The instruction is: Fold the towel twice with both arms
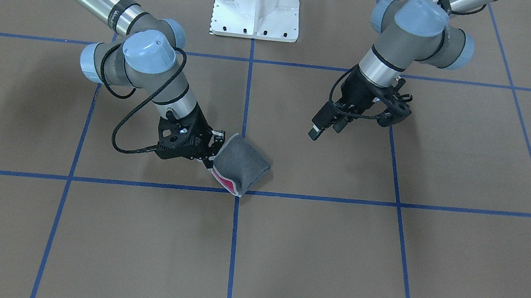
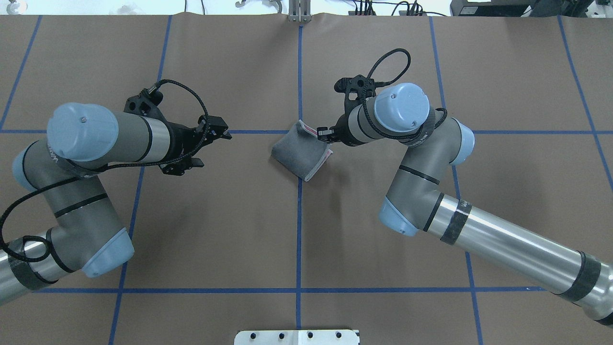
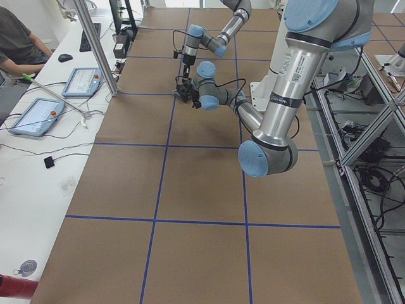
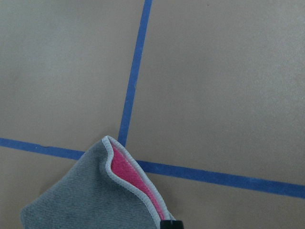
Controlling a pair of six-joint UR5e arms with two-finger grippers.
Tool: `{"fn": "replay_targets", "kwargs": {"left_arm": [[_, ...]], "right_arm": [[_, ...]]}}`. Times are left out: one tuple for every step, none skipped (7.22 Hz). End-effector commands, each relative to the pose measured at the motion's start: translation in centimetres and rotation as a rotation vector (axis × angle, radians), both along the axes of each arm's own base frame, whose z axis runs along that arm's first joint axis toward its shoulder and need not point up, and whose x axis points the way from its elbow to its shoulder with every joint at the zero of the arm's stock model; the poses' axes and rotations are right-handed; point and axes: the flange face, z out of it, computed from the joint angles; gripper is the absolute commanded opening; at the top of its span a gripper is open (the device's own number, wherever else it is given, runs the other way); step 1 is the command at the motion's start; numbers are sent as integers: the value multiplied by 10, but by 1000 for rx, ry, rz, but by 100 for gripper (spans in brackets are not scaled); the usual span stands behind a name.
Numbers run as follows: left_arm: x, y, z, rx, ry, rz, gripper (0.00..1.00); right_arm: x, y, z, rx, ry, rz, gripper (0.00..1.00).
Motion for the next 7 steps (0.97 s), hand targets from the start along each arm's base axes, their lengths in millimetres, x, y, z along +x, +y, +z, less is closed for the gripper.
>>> {"fn": "replay_targets", "kwargs": {"left_arm": [[3,-1,-1,-2,-1,1,100],[7,-4,-3,-1,0,1,100],[8,-5,-3,-2,-1,1,100],[19,-14,-21,6,16,-2,100],[39,-28,-43,2,34,-8,100],[46,-33,-57,4,47,-10,100],[49,-36,-64,16,58,-15,100]], "right_arm": [[-2,1,2,-3,1,-1,0],[-2,1,1,-1,0,-2,0],[-2,1,3,-1,2,0,13],[-2,0,2,-2,1,0,98],[0,-1,4,9,8,-5,100],[4,-5,4,9,8,-1,100],[15,-13,9,-1,5,-3,100]]}}
